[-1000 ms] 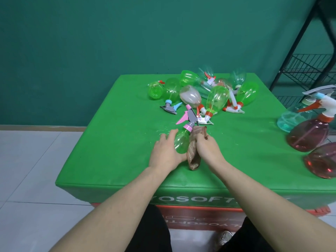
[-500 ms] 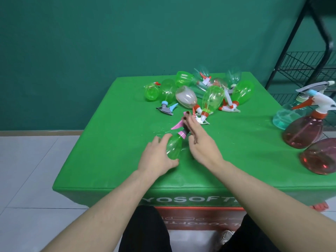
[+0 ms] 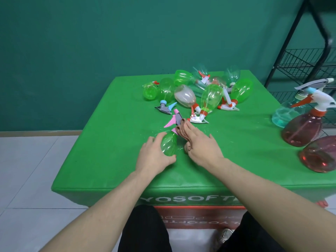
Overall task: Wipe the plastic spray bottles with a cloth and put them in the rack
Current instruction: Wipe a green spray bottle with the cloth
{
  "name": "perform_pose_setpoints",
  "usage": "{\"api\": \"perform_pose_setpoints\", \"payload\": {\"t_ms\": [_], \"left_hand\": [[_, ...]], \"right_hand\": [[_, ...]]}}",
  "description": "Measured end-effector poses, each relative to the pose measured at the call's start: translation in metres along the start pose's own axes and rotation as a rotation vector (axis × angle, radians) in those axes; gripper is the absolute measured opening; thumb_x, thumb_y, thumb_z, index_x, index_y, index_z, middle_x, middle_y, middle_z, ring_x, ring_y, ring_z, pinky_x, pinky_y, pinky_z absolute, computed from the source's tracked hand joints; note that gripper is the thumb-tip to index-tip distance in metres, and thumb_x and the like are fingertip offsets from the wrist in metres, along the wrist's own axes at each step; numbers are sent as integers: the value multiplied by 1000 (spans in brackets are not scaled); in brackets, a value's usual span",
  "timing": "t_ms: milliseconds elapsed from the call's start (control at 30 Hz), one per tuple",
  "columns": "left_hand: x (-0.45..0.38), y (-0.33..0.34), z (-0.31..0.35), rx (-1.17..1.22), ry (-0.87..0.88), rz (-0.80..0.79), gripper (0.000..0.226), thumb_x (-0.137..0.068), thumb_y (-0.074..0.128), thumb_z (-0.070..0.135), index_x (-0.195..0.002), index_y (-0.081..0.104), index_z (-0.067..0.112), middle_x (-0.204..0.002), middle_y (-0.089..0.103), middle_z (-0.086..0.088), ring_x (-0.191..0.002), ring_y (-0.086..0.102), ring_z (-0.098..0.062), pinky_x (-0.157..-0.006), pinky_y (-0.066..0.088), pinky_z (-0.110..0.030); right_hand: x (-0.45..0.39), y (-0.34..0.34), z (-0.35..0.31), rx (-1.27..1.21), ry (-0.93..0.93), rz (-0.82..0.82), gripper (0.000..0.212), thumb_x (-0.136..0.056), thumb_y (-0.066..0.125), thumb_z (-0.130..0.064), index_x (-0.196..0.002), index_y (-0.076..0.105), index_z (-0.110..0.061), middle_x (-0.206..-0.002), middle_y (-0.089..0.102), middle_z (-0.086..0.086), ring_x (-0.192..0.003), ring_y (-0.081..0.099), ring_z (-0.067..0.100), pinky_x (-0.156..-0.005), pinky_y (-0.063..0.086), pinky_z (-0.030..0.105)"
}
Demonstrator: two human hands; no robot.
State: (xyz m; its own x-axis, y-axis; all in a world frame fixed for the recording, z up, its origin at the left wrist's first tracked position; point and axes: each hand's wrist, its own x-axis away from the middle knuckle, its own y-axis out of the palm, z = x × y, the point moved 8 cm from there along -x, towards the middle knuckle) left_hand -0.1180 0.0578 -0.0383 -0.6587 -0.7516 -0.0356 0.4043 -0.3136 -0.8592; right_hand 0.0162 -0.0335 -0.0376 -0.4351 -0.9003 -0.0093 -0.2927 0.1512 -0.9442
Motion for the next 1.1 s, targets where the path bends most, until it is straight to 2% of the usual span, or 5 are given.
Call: {"api": "perform_pose_setpoints", "payload": {"t_ms": [233, 367, 600, 900, 1100], "left_hand": [[-3, -7, -14, 262, -44, 49, 82, -72, 87, 39, -141, 42, 36, -122, 58, 4, -97, 61, -14, -75, 52, -26], [2, -7, -14, 327, -44, 71, 84, -72, 88, 40, -141, 41, 36, -126, 57, 6, -102, 57, -10, -72, 41, -16], [4, 2, 5, 302, -7, 75, 94, -70, 89, 46, -149, 39, 35, -138, 50, -1, -123, 52, -17, -101, 43, -31], [0, 0, 4, 232, 5, 21, 92, -75, 86, 43, -152, 37, 40, -136, 39, 1, -104, 58, -15, -88, 49, -26], [-3, 2, -9, 672, -58, -20, 76, -81, 84, 21, -145, 45, 37, -121, 58, 10, -101, 62, -3, -68, 44, -4]], "right_hand": [[10, -11, 17, -632, 248, 133, 47, -106, 34, -15, -145, 41, -41, -95, 65, -3, -64, 56, 6, -57, 44, 16], [13, 6, 30, -1100, 581, 122, 23, -105, 36, -19, -96, 57, -13, -84, 60, 6, -77, 59, 22, -78, 52, 37], [9, 3, -17, -1749, 609, 149, 17, -95, 47, -7, -94, 64, -7, -82, 70, 9, -69, 65, 20, -63, 52, 29], [5, -21, -18, -688, 267, 120, 24, -105, 33, -19, -101, 57, -20, -91, 63, 2, -86, 59, 22, -76, 45, 31], [18, 5, 15, -966, 501, 8, 29, -106, 35, -24, -101, 62, -13, -101, 72, 14, -98, 68, 30, -98, 53, 49]]}}
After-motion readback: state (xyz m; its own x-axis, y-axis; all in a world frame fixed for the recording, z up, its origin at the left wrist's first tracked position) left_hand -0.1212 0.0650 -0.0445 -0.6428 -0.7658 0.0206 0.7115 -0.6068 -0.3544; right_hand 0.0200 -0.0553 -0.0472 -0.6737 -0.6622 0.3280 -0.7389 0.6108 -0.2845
